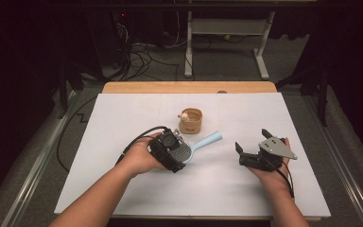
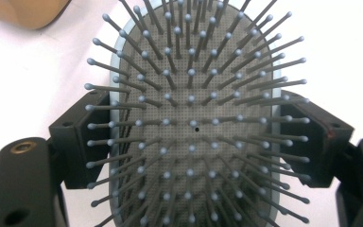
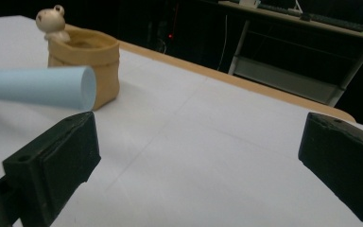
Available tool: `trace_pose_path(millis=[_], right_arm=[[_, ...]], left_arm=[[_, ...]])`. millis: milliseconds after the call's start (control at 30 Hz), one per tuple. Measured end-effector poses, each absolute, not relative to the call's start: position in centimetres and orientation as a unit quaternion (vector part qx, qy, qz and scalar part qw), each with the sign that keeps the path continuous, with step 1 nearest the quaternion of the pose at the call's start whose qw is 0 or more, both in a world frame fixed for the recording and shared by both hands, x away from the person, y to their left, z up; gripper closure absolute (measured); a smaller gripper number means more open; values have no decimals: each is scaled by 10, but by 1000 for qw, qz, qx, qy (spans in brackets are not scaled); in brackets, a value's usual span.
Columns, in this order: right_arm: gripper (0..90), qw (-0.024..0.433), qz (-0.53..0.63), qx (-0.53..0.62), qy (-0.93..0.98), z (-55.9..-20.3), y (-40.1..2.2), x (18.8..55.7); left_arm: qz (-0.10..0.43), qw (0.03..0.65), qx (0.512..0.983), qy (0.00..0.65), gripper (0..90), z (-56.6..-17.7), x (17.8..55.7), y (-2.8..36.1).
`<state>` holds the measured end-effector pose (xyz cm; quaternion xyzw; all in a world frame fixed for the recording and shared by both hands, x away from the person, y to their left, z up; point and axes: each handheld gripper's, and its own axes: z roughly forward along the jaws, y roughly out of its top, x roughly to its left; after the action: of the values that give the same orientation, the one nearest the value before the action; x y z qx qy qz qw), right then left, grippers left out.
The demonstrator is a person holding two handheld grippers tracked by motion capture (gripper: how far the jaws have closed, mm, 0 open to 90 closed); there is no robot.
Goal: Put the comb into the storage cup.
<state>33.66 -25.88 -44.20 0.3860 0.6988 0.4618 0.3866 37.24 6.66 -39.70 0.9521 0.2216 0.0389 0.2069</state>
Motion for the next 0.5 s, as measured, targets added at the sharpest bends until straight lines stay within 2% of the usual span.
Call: trace_pose_path(millis=[267,500], right_arm=[[1,389,438,376,718,-451,-276,325],[1,394,427,353,734,-454,-273,318]], left_arm=[[42,200,954,219,202,-392,374,59],[45,194,956,217,202,-391,373,56]])
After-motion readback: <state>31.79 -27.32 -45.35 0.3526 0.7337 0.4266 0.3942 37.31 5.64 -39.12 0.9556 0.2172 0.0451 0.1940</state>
